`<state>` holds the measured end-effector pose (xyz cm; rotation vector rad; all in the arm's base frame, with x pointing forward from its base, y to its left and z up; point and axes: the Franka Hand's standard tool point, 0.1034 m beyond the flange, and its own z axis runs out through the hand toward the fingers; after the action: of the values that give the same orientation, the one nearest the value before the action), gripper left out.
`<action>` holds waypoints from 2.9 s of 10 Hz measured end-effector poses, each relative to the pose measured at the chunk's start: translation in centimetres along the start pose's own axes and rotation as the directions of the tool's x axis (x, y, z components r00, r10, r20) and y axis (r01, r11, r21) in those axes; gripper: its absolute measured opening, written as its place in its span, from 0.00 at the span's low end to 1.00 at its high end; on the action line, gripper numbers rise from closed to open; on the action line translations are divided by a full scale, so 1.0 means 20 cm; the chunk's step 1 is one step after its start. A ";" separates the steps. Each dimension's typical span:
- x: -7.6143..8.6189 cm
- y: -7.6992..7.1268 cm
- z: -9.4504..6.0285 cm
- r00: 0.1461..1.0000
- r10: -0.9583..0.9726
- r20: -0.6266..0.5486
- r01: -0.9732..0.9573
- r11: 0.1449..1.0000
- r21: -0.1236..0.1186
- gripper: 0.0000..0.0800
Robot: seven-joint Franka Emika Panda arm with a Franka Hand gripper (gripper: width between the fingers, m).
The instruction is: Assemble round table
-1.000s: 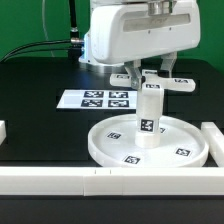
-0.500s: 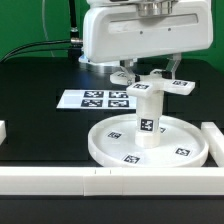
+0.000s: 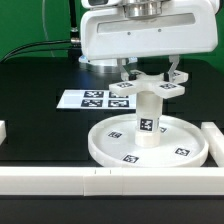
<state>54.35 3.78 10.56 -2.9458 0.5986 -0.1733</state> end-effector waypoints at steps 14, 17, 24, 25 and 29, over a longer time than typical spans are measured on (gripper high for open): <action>-0.01 -0.01 0.00 0.562 0.826 0.048 -0.827 0.561 0.037 0.74; -0.02 -0.07 -0.12 0.579 0.811 0.082 -0.815 0.578 0.032 0.81; -0.04 -0.11 -0.11 0.898 0.438 0.046 -0.440 0.898 0.021 0.81; -0.04 -0.12 -0.11 0.930 0.366 0.044 -0.367 0.930 0.026 0.81; -0.04 -0.11 -0.11 0.996 0.076 0.034 -0.078 0.996 0.038 0.81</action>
Offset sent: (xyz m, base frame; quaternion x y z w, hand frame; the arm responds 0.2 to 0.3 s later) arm -0.0071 0.0007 -0.0087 0.0003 -0.0052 0.2938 0.9559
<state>54.12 5.94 13.05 -2.8767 0.6949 -0.1275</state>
